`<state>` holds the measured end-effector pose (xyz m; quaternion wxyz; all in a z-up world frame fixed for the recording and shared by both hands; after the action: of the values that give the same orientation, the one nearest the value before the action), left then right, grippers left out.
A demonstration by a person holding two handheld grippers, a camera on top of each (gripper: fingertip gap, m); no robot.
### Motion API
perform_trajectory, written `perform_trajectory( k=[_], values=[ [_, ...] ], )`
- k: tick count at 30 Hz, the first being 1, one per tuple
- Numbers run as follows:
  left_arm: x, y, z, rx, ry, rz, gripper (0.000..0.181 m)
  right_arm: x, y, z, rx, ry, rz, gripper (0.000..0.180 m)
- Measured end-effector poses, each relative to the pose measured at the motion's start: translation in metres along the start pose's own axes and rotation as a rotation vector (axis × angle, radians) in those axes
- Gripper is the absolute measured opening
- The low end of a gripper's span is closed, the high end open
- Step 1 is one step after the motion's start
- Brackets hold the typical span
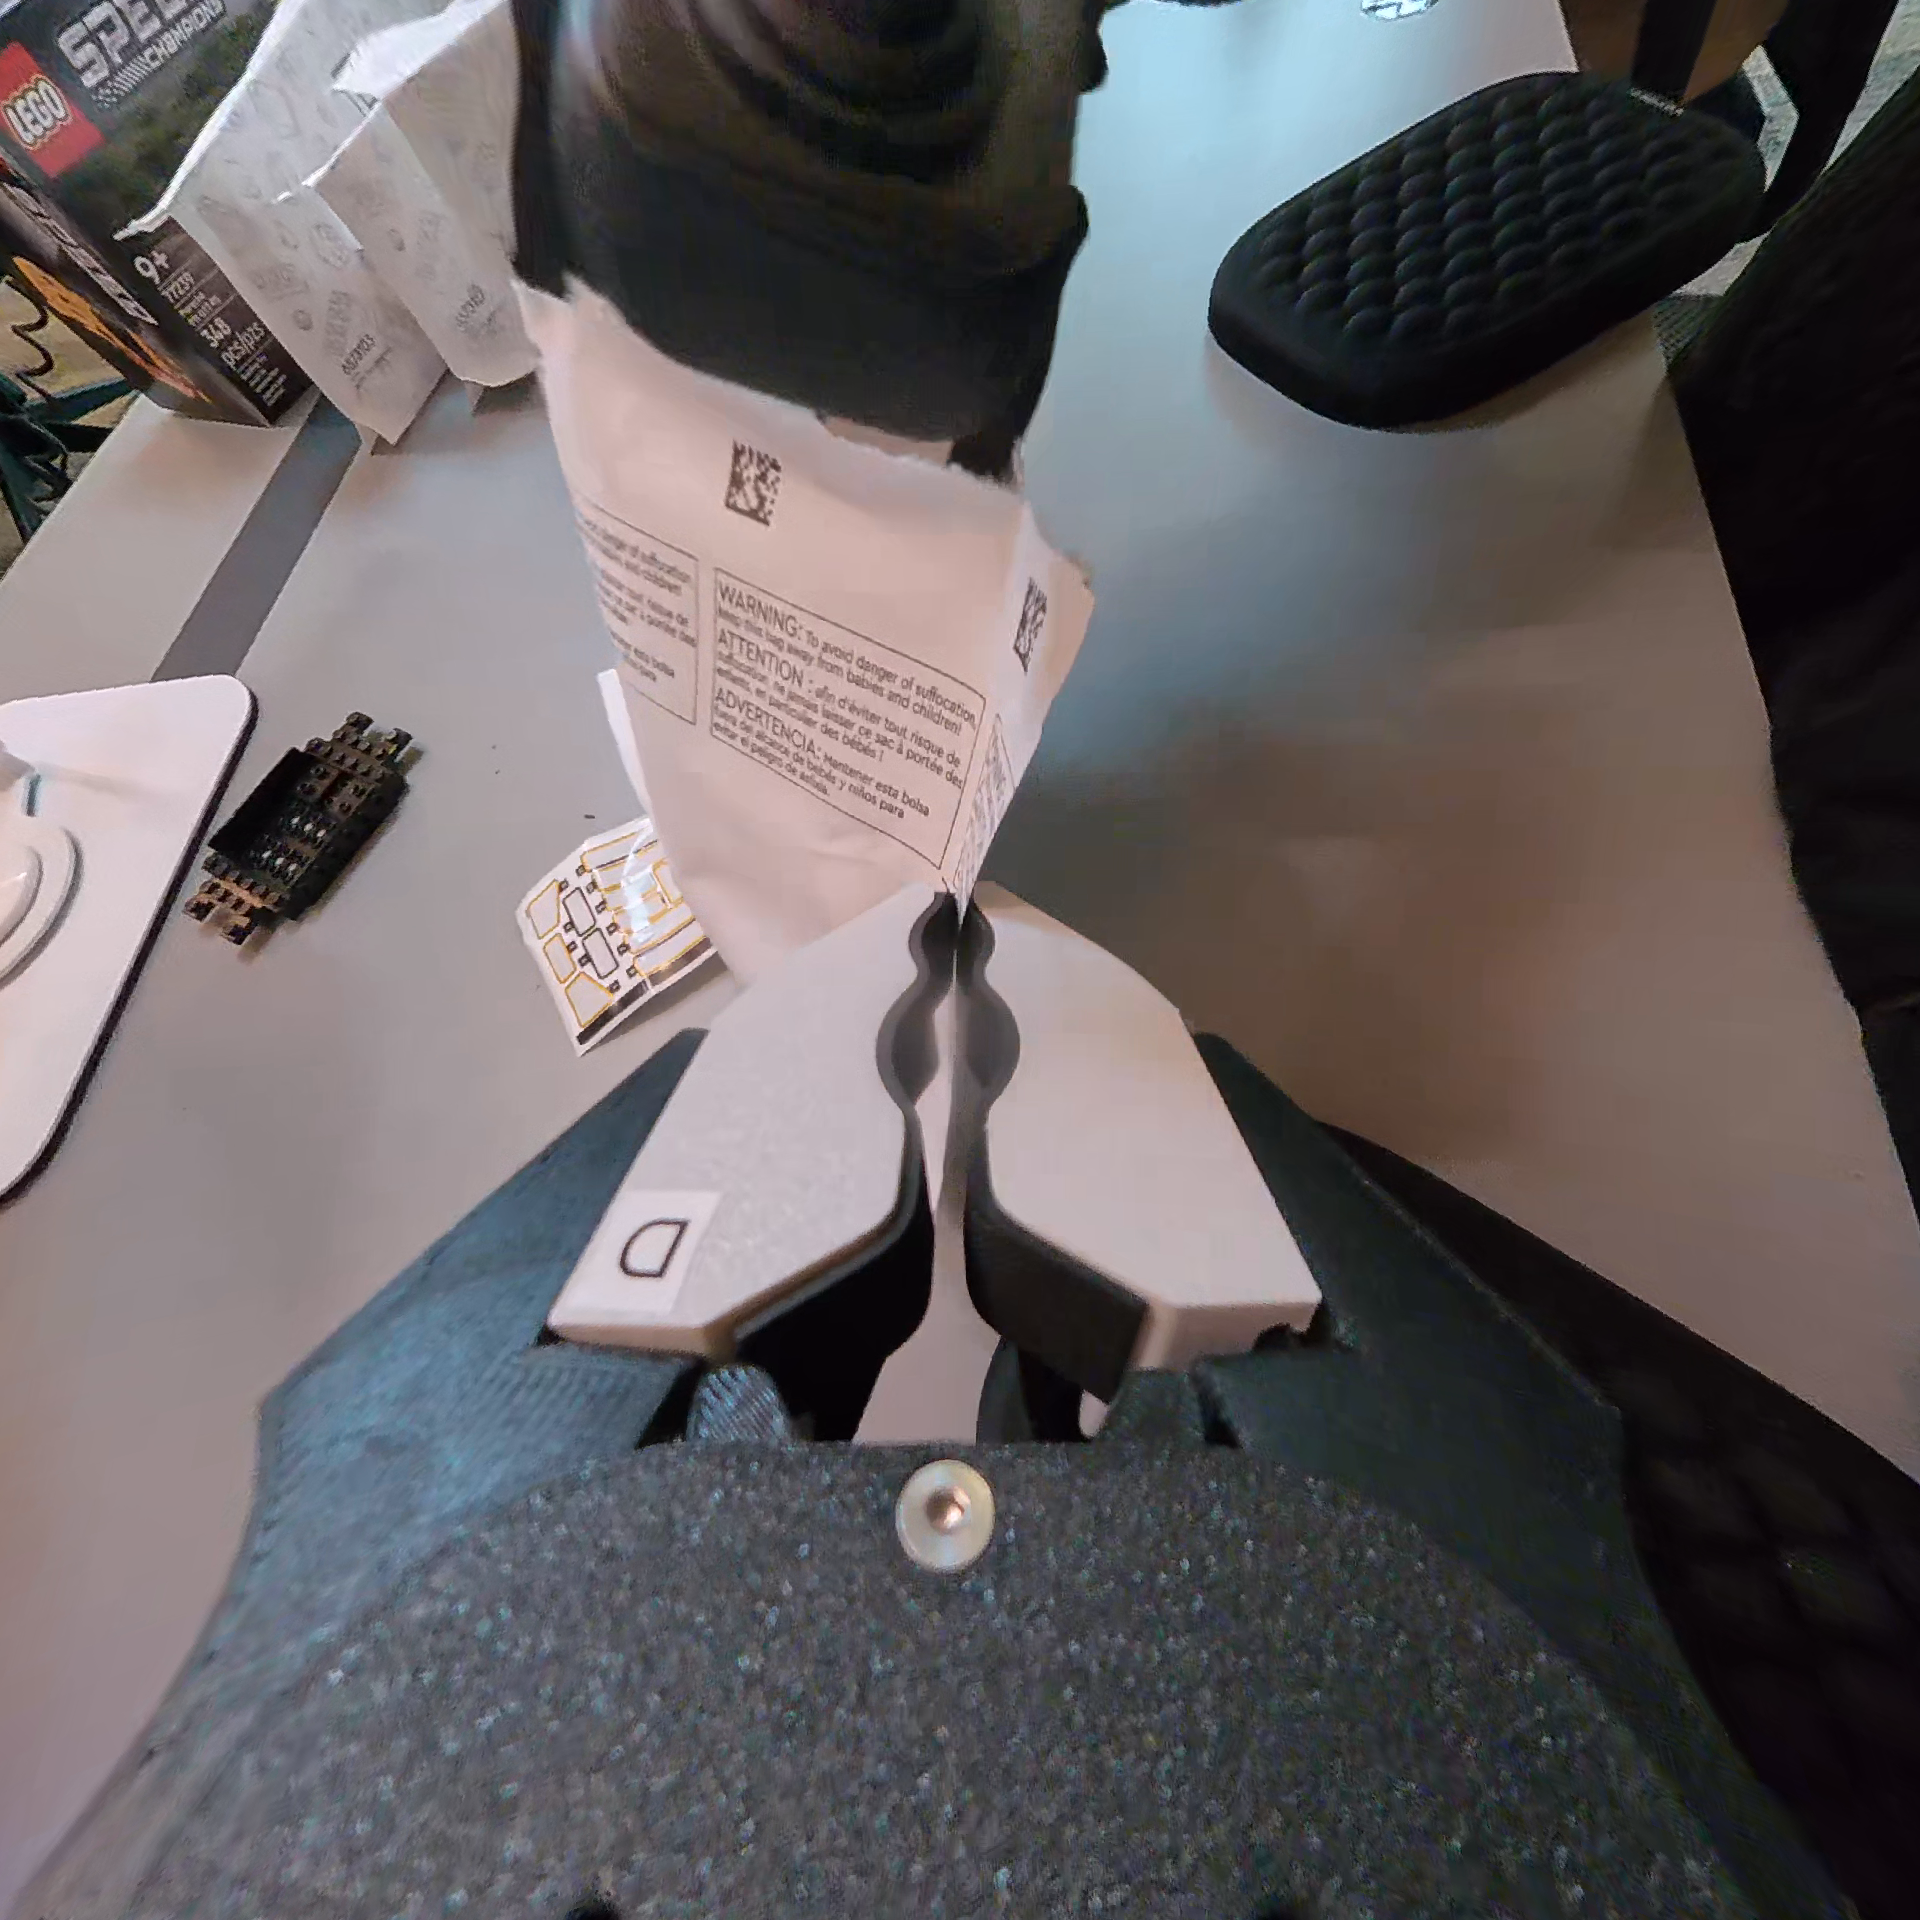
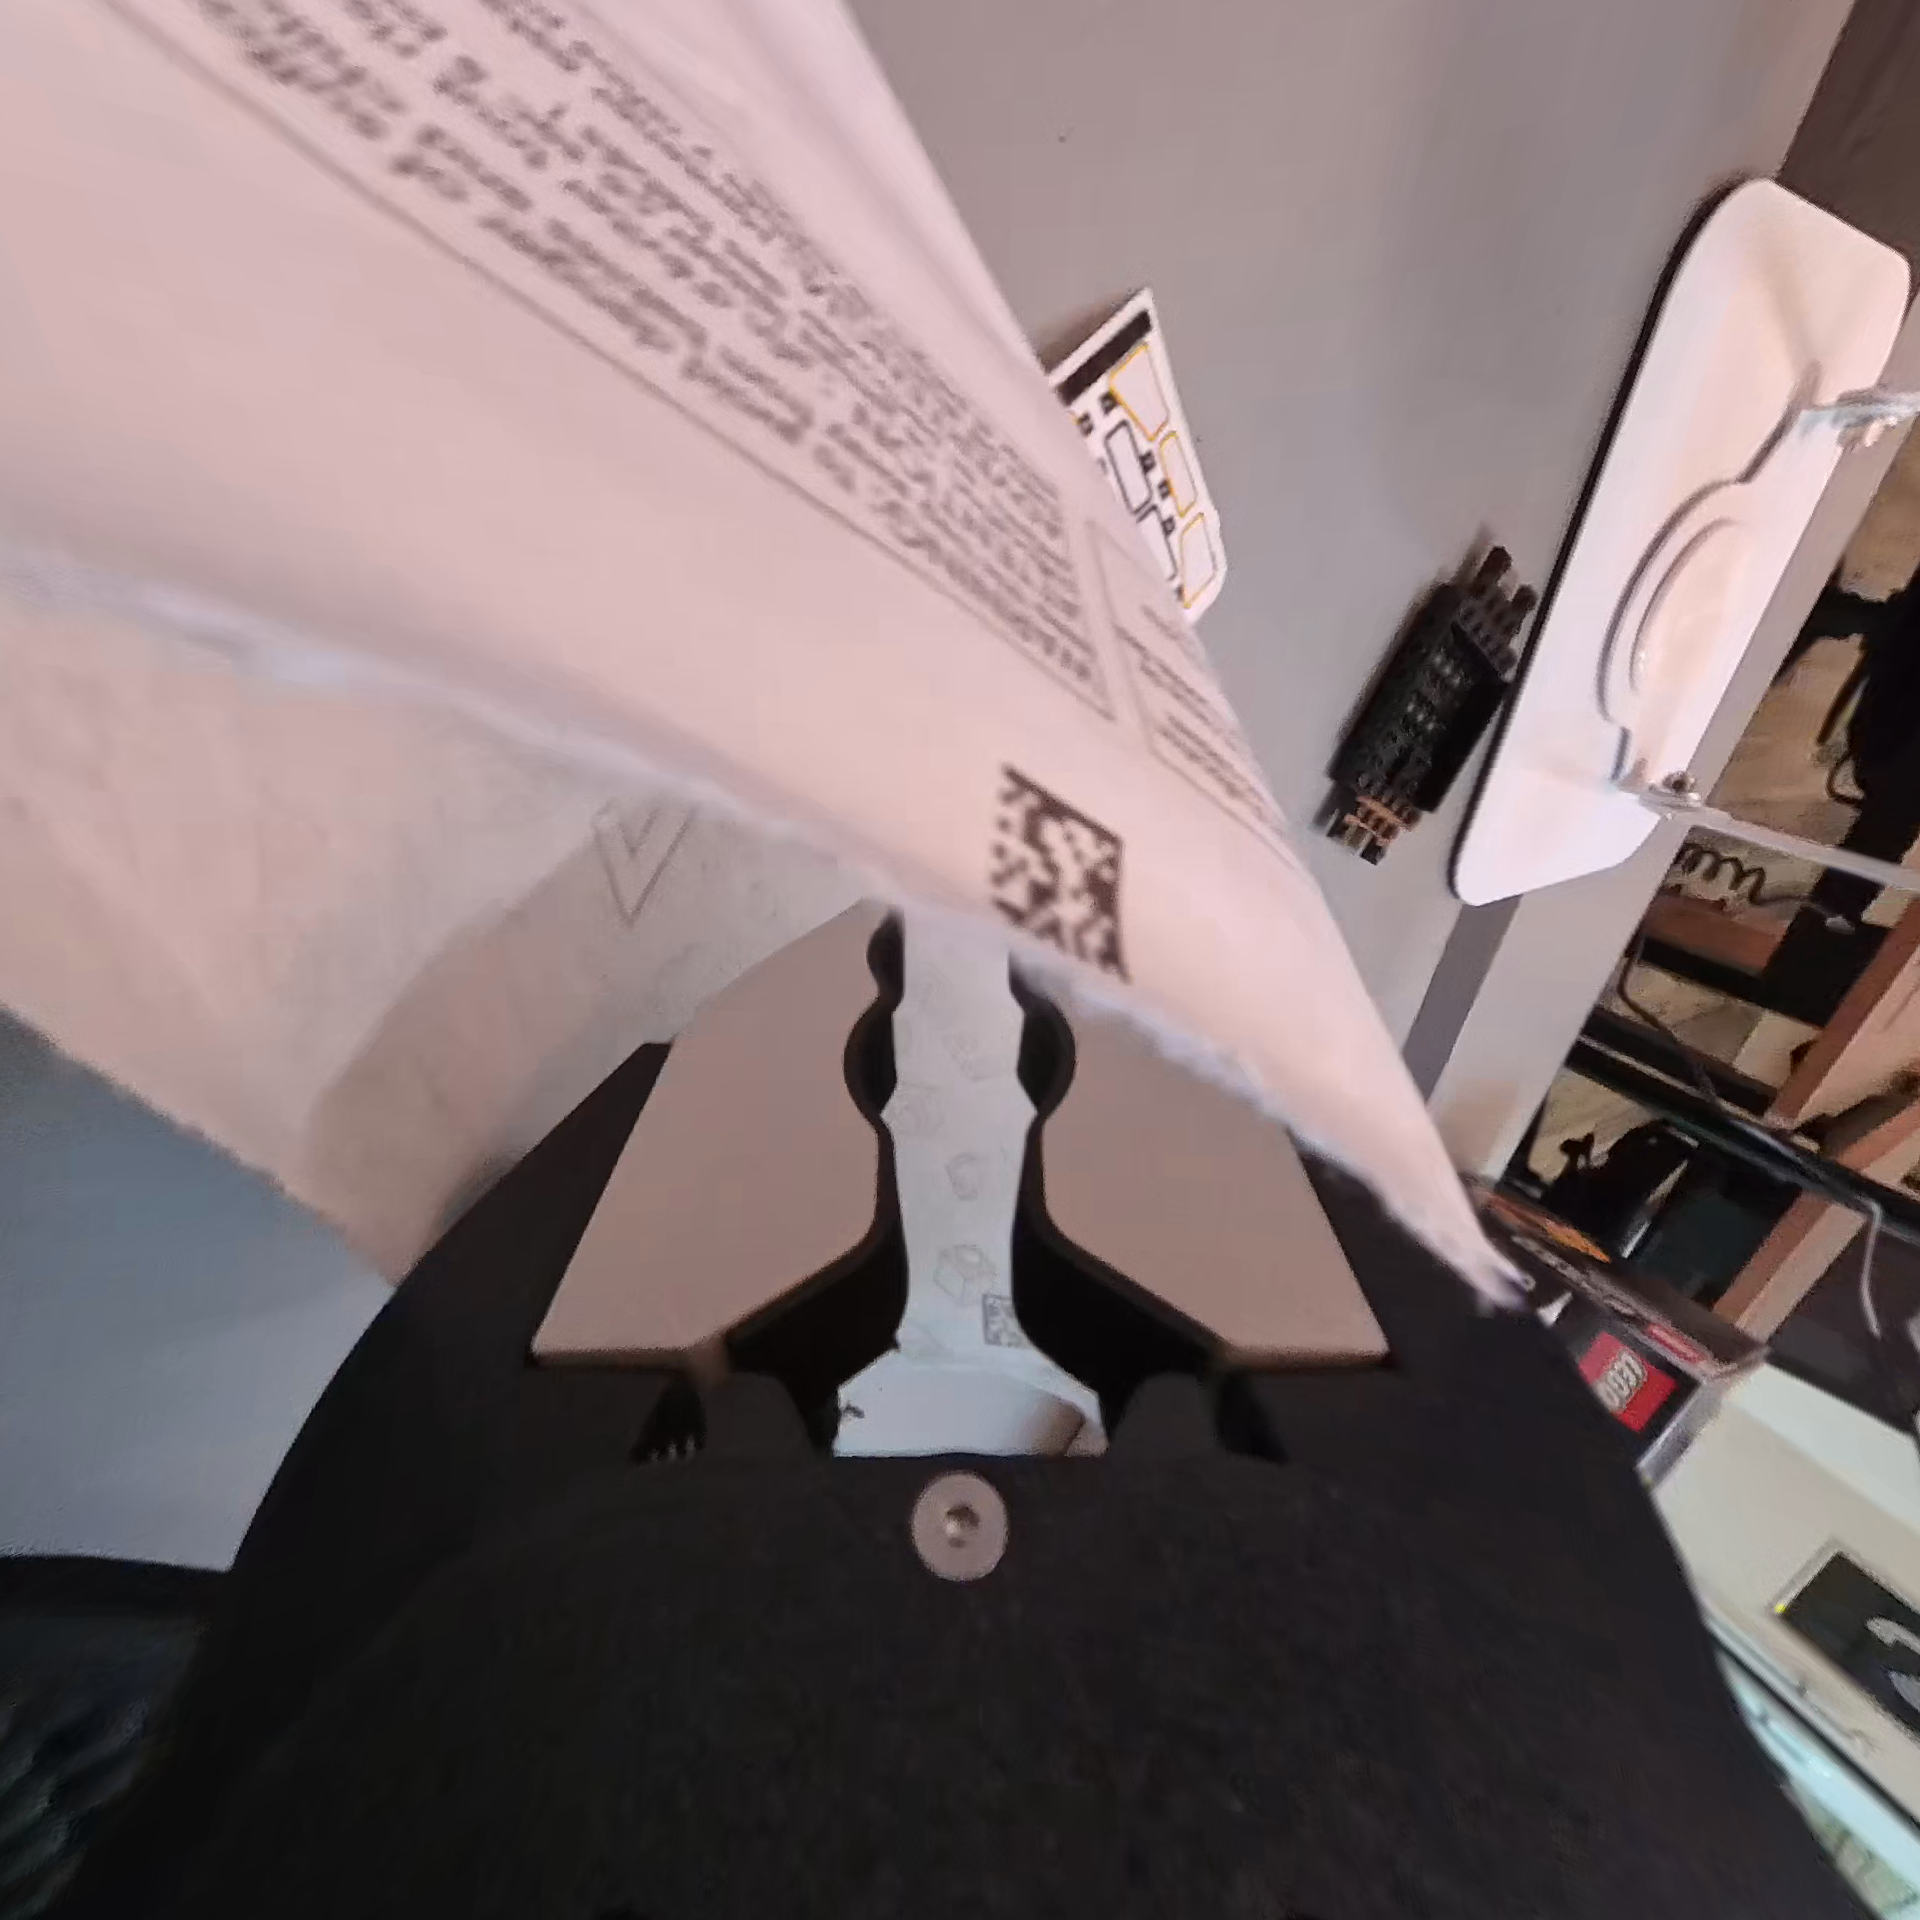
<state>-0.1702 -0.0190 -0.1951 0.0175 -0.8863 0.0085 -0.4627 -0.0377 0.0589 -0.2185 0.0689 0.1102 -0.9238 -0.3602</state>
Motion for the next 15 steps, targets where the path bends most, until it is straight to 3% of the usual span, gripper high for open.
perform_trajectory(
  k=[7,15],
  values=[
    [0.0006,-0.0009,0.0005,0.001,0.010,-0.010,0.000,0.0055,-0.0094,-0.0019,-0.055,0.033,-0.139,0.054],
    [0.0013,-0.0010,-0.0019,0.003,0.021,-0.012,0.000,0.0076,-0.0122,-0.0081,-0.004,0.106,-0.110,0.052]
  ],
)
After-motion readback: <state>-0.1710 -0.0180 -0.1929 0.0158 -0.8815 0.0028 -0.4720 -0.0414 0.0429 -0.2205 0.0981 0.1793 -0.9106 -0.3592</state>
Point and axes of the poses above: each gripper's, where its closed fingertips meet, z out along the fingers, x out of its top, y = z × x across the jaws, the point moved 5 cm from there along -z, back along the fingers, and after that the axes turned 14 degrees about -x, right-handed, at the moved point
